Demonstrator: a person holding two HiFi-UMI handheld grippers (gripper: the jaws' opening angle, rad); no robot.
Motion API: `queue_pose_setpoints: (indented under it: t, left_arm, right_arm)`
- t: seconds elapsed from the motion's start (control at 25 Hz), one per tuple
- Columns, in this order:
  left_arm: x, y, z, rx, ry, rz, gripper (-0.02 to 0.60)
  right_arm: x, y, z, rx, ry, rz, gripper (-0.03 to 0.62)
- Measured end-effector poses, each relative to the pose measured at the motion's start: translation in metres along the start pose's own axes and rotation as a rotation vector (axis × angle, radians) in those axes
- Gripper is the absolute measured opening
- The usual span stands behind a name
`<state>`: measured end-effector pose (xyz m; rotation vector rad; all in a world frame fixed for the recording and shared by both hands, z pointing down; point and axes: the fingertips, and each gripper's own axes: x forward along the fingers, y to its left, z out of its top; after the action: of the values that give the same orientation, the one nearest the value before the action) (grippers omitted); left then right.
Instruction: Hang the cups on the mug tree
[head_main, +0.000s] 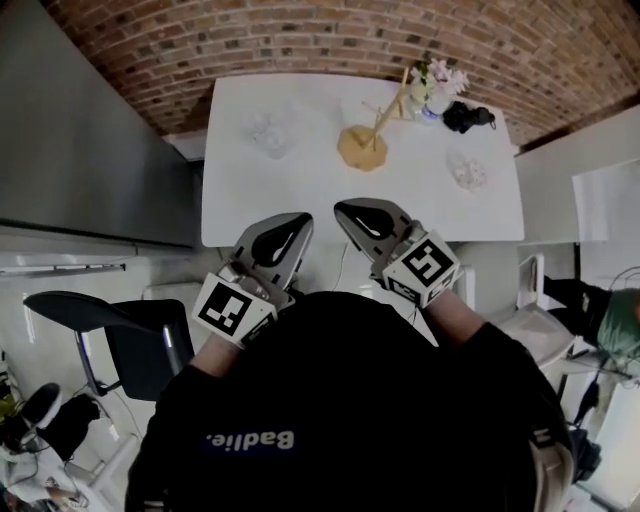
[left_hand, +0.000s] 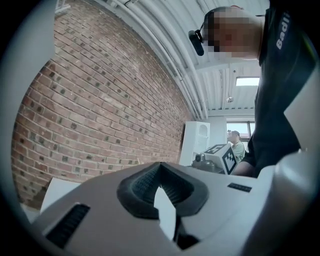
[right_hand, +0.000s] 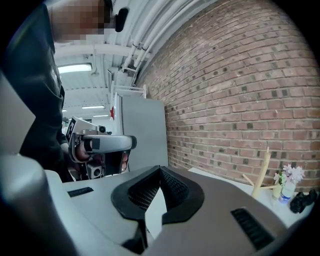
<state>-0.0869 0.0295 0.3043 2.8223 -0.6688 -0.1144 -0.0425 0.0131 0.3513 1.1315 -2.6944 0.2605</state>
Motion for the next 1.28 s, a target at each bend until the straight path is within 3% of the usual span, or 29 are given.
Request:
queue_pose_setpoints:
  t: [0.24, 0.56, 1.0, 1.28]
  left_arm:
    - [-0.016, 0.049, 0.006, -0.034, -0.004, -0.039, 0.000]
    - [-0.017, 0.069, 0.007, -0.051, -0.001, -0.053, 0.000]
    - [-0.018, 0.101, 0.007, -0.036, 0.029, 0.077, 0.000]
    - [-0.010, 0.117, -0.001, -0.050, 0.037, 0.137, 0.000]
  right_arm:
    - [0.055, -0.004, 0.008, -0.019, 0.034, -0.049, 0.028]
    - [0.087, -0.017, 0.005, -0.066, 0.080, -0.059, 0.029]
    - [0.135, -0.051, -0.021, -0.102, 0.134, -0.005, 0.029]
    - [0.163, -0.080, -0.062, -0.150, 0.243, 0.013, 0.031]
